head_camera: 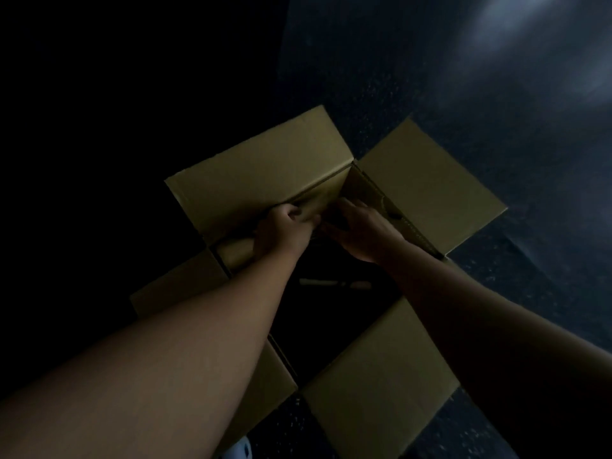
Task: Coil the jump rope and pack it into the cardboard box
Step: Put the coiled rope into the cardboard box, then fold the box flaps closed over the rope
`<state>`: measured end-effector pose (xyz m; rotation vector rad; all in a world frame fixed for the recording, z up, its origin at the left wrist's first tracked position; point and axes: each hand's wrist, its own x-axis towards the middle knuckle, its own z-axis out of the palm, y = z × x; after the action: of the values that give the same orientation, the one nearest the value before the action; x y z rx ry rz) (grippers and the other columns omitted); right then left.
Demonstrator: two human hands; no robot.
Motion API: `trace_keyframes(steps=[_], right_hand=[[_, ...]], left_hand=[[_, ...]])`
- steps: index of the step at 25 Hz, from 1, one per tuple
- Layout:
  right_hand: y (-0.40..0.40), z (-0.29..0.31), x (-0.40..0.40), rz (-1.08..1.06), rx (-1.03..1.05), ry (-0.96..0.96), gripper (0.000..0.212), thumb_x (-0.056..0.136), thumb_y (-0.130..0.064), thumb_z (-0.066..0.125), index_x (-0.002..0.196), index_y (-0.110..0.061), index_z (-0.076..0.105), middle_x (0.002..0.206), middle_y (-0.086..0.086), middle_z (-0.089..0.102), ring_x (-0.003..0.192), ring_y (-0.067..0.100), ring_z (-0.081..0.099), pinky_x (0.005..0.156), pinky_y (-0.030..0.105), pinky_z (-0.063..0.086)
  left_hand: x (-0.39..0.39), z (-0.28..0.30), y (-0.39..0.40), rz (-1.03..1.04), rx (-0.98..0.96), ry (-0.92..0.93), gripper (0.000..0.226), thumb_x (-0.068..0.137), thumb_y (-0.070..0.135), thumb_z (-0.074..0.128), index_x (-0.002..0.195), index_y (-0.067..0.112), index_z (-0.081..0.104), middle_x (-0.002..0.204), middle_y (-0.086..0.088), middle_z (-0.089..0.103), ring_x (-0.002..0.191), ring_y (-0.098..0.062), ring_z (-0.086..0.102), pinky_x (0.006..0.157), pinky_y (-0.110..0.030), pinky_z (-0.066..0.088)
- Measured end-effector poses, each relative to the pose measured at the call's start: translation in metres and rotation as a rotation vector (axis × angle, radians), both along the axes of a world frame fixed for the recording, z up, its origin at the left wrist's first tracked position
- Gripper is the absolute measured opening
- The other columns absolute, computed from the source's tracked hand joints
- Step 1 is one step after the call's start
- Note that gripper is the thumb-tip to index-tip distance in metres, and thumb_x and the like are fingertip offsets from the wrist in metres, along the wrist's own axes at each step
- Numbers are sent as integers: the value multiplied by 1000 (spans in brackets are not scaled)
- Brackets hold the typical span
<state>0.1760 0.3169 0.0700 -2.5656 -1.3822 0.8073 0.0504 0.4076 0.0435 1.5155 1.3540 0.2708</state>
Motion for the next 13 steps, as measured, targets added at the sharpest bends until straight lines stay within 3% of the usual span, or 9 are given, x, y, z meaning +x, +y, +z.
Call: trace_keyframes(steps=[3,5,7,10,13], right_hand=[[-17,68,2,-23,76,-11,65,91,-65,45,146,-30,47,145,8,56,127,33,58,98,47,51],[-30,108,4,-56,85,-33,58,96,-62,45,146,-32,45,145,8,56,124,32,59,97,49,52],[-44,139,6,-64,66,-91,60,96,-65,43,147,-35,41,146,9,53,122,30,59,95,51,54],[-60,157,19,-86,0,-212,68,94,-70,40,152,-34,36,158,12,39,138,37,45,106,58,45],[-65,152,42,-178,-35,-294,74,92,-74,40,155,-34,31,163,14,27,145,45,30,111,64,36]], left_hand=[[-13,63,0,19,36,-63,49,64,54,77,103,27,65,100,4,70,104,-26,68,91,-42,56],[-27,98,-1,-33,127,61,64,72,61,75,124,27,61,124,0,66,113,-25,63,97,-43,51],[-46,126,-1,-26,157,203,93,69,72,71,146,29,42,150,-8,46,134,-34,47,108,-53,40],[-81,126,0,98,101,334,124,58,80,71,158,31,16,165,-16,14,148,-48,15,115,-65,22],[-121,93,10,273,-31,419,139,53,78,76,159,28,0,165,-21,-1,148,-55,2,115,-71,16]])
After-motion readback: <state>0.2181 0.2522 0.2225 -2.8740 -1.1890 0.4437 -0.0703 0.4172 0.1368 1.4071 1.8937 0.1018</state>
